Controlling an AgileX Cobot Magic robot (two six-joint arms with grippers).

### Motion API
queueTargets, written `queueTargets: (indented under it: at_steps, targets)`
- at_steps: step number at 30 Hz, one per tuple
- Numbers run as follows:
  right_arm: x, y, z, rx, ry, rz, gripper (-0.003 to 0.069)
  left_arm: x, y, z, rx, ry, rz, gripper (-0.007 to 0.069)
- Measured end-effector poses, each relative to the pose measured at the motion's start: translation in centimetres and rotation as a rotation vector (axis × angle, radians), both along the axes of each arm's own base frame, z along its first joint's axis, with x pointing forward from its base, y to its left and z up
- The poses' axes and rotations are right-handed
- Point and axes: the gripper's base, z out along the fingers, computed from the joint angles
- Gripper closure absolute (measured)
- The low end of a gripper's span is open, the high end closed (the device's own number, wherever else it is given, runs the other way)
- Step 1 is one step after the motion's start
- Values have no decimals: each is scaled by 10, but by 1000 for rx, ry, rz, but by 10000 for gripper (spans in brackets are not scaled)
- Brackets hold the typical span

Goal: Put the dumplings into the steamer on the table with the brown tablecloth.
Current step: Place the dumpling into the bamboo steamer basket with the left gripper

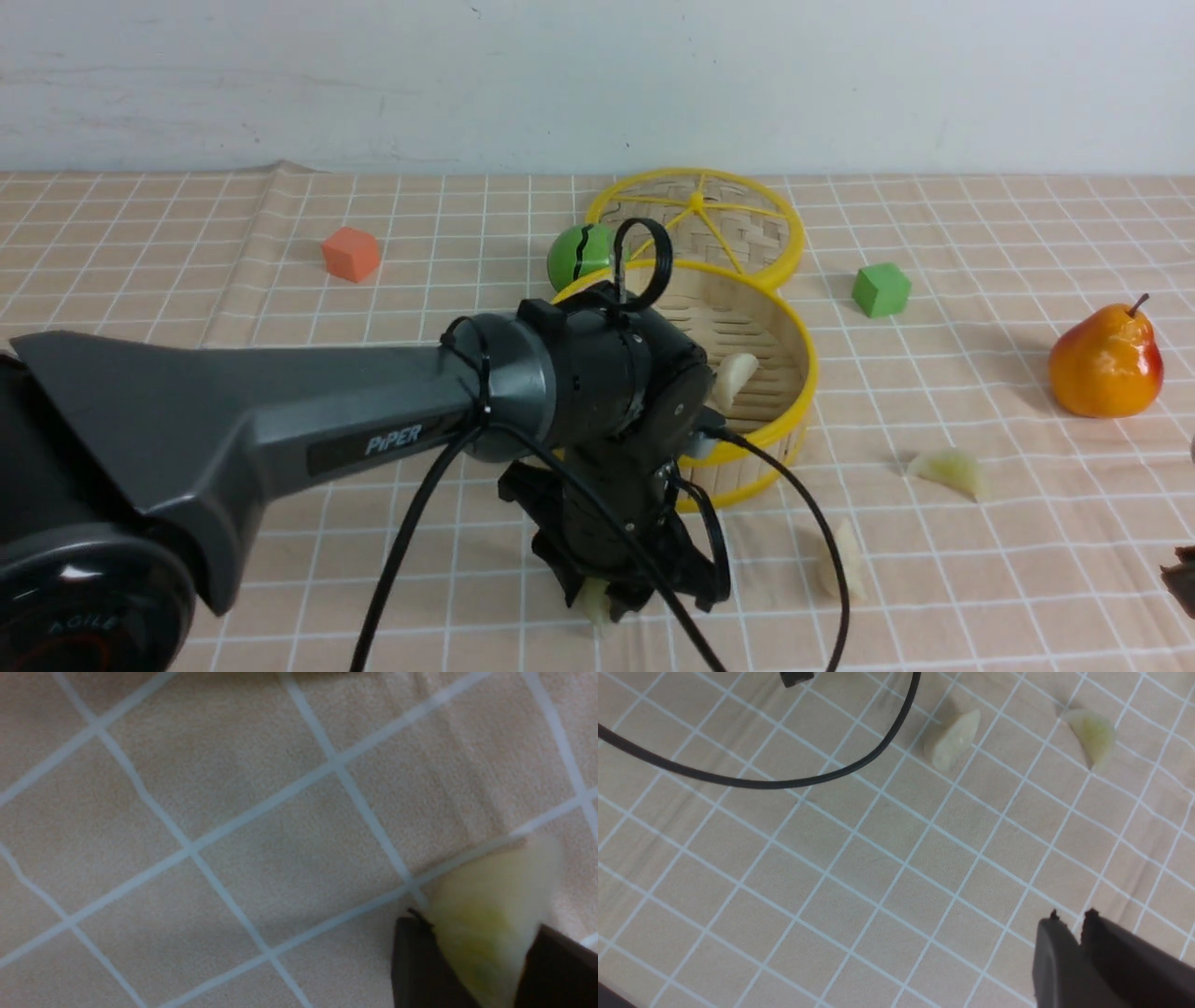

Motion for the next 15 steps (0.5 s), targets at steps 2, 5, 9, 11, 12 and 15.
queueTargets:
  at_steps: [2,5,9,11,12,15]
  targets:
    - [0,0,0,0,0,0,570,0,0,2,6,1,1,436]
    - [0,0,0,-3,-2,-1,566,3,-2,26,-9,-20,10,424]
    - [0,0,0,-3,-2,-1,565,15,-7,75,-94,-107,28,424]
    - [0,0,0,-3,-2,-1,564,26,-7,96,-143,-157,45,424]
    - [0,0,0,-3,-2,-1,564,33,-5,106,-169,-183,59,424]
    - [0,0,0,-3,-2,-1,564,59,1,121,-223,-251,105,424]
